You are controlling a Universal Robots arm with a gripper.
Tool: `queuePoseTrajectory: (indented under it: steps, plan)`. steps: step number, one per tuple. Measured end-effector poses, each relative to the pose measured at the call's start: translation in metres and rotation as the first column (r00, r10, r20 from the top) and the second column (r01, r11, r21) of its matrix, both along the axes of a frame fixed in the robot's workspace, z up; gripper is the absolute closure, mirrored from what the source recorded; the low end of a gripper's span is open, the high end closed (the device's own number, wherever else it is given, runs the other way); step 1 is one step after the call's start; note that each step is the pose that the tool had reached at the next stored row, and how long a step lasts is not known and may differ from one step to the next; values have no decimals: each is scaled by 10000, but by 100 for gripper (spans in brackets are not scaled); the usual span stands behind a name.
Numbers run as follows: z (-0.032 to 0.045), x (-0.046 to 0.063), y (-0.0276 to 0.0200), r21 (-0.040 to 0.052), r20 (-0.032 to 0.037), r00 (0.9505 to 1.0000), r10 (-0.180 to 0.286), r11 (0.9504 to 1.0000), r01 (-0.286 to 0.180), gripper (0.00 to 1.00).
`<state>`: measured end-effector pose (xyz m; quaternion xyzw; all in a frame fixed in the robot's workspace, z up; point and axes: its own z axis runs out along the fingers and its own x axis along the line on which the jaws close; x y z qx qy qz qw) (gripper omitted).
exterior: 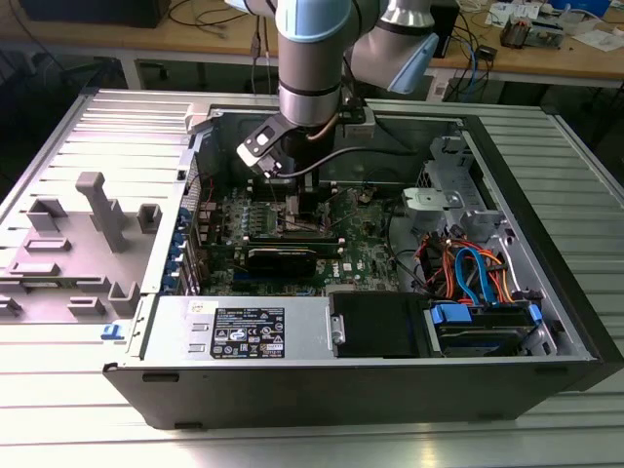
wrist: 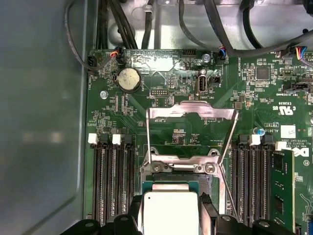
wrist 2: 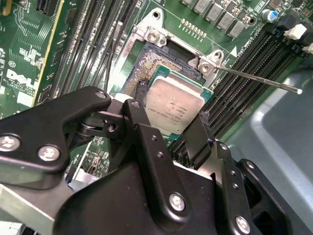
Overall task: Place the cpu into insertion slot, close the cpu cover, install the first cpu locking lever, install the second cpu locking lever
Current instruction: 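Place the cpu into insertion slot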
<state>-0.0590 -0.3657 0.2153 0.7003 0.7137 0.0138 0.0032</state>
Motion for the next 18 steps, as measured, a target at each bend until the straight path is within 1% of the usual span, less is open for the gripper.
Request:
queuePoseTrajectory:
  steps: [2,4,7,12,18]
  plan:
    - [-9,-1,-3,-6,2,10000,-5,10000,5,45]
    - [-35,-3,-11,-58,5,10000,-16,10000,16,45]
    - [-65,-4,-24,-86,7,10000,-40,10000,40,45]
    - [-125,-26,-40,-91,40,10000,-86,9999,87,45]
    - [-145,-30,-64,-89,48,9999,-91,9999,91,45]
